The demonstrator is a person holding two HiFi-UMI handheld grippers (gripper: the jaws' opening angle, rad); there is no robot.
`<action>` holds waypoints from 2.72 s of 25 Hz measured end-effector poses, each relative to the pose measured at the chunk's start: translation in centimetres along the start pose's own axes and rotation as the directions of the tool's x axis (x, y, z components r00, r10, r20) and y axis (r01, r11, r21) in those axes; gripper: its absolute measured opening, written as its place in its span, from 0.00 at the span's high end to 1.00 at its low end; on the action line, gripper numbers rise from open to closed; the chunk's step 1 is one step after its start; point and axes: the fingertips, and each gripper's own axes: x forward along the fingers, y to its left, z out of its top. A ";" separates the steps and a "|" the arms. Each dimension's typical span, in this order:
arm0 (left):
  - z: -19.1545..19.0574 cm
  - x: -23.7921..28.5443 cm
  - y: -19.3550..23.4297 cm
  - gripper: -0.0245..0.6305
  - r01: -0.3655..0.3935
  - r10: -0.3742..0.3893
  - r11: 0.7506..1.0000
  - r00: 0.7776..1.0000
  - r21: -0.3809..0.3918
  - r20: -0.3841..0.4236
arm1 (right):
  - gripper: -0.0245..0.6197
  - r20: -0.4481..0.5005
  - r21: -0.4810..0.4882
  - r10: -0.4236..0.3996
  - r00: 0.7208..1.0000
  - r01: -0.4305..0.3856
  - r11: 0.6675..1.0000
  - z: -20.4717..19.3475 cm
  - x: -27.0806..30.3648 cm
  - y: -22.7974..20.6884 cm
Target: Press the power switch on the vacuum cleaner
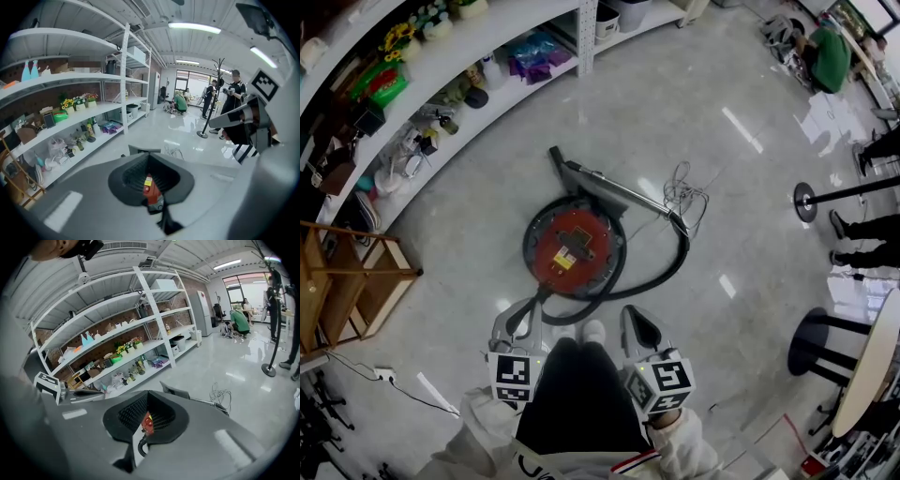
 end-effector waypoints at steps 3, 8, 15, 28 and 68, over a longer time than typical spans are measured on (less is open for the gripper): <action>-0.5 0.8 0.0 0.96 0.008 -0.008 1.000 1.000 0.005 -0.004 | 0.96 0.000 0.007 0.002 1.000 -0.002 1.000 -0.4 0.6 0.0; -2.0 2.2 0.0 0.96 0.017 -0.017 1.000 1.000 0.004 -0.026 | 0.96 -0.001 0.015 -0.004 1.000 0.004 1.000 -1.1 1.4 -0.4; -3.6 4.1 0.1 0.96 0.030 -0.030 1.000 0.998 0.000 -0.054 | 0.96 -0.027 0.030 -0.020 0.999 0.020 0.999 -2.4 1.7 -1.2; -5.6 6.8 0.6 0.96 0.027 -0.026 1.000 0.996 0.004 -0.083 | 0.96 -0.050 0.044 -0.046 0.998 0.049 0.998 -3.6 1.3 -2.3; -17.5 16.2 2.7 0.96 0.010 0.018 0.995 0.955 0.095 -0.296 | 0.96 -0.125 0.097 -0.078 0.989 0.091 0.991 -5.9 1.8 -2.7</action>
